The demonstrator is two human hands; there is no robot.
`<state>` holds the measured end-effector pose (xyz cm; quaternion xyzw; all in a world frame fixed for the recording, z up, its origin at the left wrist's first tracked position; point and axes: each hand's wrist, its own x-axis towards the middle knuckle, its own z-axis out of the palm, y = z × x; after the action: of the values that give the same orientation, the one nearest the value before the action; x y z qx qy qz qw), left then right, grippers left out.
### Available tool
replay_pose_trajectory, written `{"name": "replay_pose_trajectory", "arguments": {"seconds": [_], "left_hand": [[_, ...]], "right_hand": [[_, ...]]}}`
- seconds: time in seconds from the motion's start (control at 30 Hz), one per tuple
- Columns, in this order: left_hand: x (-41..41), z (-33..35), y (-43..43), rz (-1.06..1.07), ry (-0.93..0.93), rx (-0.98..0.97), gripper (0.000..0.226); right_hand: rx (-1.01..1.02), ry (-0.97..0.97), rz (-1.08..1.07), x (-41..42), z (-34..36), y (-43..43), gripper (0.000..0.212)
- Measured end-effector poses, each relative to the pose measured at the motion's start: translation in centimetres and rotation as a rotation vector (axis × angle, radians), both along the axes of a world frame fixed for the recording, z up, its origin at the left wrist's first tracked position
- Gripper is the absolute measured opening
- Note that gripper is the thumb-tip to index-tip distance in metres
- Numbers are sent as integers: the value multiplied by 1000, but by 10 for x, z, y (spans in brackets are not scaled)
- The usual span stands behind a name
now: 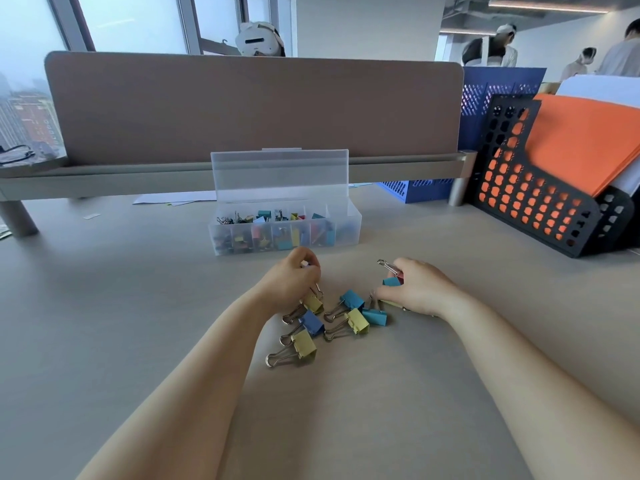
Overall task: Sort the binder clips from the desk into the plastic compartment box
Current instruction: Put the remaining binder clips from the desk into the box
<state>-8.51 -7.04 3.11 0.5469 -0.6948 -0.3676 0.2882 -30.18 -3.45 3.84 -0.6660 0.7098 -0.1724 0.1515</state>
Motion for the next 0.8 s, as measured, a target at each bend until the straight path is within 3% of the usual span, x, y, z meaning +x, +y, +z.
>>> {"name": "replay_pose_trajectory", "arguments": {"seconds": [0.07,0.23,0.3,0.43,0.57,0.7,0.8], "left_hand": [[0,3,2,36,156,73,4],[2,5,3,157,293,50,14],[5,10,3,168,417,101,10],[14,20,7,208,726,247,6],[19,24,15,185,1022,459,15],[20,28,18,178,1128,545,11],[22,27,18,211,1058,575,4]], "right_hand": [[-17,56,1,3,-1,0,37],[-132,154,39,12,-7,-2,28],[-158,-8,4,12,-10,-3,25],[-71,-709,-104,11,-6,-7,14],[65,-1200,-142,12,4,-4,12],[170,-1190,-79,11,6,-2,22],[217,-1102,-2,11,7,-2,30]]}}
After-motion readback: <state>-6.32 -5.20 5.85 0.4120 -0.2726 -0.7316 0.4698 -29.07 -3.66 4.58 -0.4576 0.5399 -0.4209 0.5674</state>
